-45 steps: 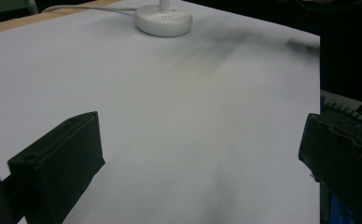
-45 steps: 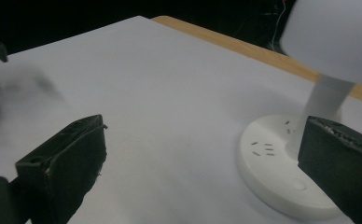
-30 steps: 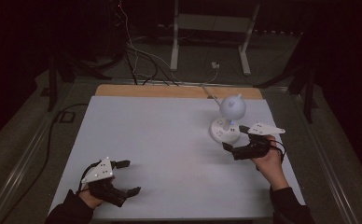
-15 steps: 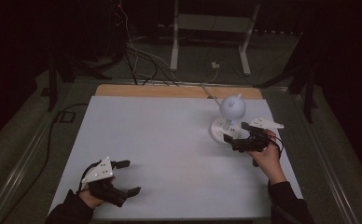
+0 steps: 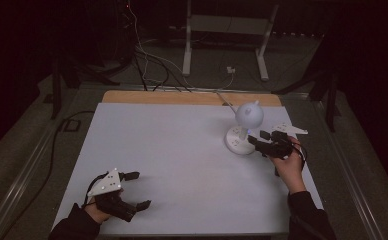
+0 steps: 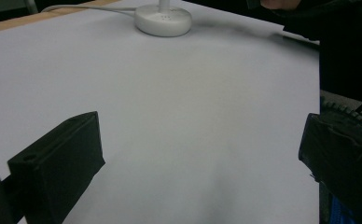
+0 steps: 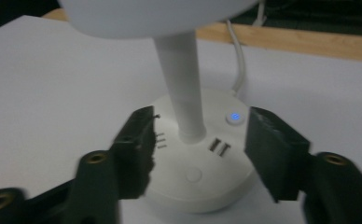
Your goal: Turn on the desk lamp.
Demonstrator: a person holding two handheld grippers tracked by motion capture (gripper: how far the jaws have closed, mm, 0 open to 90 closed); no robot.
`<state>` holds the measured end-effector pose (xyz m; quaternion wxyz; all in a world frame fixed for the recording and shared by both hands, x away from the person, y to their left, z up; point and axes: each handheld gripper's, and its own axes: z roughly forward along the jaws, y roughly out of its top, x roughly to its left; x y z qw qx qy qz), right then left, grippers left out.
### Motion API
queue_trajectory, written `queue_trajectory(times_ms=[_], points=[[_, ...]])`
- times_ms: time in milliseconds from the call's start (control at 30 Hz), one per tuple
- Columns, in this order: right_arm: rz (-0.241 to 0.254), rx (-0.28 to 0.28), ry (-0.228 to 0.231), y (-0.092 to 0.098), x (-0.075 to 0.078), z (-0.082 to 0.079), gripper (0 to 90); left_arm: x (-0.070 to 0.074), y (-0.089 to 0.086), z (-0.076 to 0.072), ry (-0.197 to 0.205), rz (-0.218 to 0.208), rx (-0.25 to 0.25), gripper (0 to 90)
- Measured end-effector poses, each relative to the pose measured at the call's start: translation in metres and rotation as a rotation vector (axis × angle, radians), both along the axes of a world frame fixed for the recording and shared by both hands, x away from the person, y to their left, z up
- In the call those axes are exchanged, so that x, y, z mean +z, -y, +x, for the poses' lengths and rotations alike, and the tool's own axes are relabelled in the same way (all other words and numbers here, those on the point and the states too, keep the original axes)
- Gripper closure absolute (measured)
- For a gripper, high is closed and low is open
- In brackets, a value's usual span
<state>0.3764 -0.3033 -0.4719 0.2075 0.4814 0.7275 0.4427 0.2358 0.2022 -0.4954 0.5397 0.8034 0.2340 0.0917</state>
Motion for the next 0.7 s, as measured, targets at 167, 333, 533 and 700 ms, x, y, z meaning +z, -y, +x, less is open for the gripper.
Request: queue_trajectory(times_ms=[167, 333, 533, 700], points=[[-0.023, -0.035, -0.019, 0.001, -0.003, 0.002, 59.2, 0.000, 0.000, 0.000, 0.001, 0.001, -0.002, 0.3], [-0.029, -0.059, -0.035, -0.001, -0.005, 0.003, 72.1, 0.000, 0.000, 0.000, 0.000, 0.002, -0.001, 0.3], [-0.043, -0.085, -0.038, -0.002, -0.007, 0.003, 81.9, 0.000, 0.000, 0.000, 0.000, 0.001, -0.001, 0.3], [-0.049, -0.096, -0.056, -0.002, -0.011, 0.004, 89.5, 0.000, 0.000, 0.000, 0.000, 0.002, -0.002, 0.3]])
